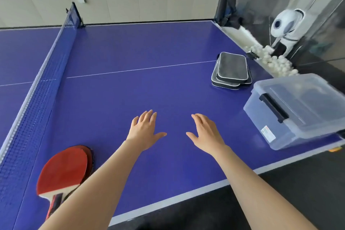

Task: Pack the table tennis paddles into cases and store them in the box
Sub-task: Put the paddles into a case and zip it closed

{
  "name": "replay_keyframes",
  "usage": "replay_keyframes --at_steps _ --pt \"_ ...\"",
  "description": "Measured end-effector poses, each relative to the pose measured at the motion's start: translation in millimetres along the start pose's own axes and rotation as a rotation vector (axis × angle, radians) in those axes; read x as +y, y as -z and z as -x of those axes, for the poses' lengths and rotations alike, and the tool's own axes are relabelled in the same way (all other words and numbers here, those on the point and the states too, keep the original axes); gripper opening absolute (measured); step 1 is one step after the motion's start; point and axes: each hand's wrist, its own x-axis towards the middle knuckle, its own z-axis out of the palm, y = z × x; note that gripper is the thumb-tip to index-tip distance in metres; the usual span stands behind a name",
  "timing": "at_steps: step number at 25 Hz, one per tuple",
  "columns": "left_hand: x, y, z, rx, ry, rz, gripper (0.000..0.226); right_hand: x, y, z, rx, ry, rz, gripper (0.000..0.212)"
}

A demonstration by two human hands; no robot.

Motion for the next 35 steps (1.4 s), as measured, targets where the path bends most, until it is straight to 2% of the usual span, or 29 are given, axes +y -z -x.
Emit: replay_keyframes --at_steps 5,13,17,23,30,35 --pt "132 12 -25 0.067 -0.061 0.014 0.085 111 51 42 0.059 -0.047 0.043 0.069" --pt "273 32 -68 0.161 -0.166 0.033 0.083 234 109 74 0.153 -0.134 0.059 0.065" --pt "313 34 -101 0.176 -0.206 0.022 0.082 282 124 67 0.161 -0.163 0.086 0.061" --pt "358 30 -175 0.194 -0.201 0.013 0.081 354 138 19 0.157 -0.142 0.123 0.066" --pt "392 34 -281 0.181 -0.098 0.054 0.078 435 160 -67 0.121 -0.110 0.104 0.066" --pt "406 32 -321 0.189 -0.029 0.081 0.075 469 171 -113 0.115 -0.057 0.088 0.067"
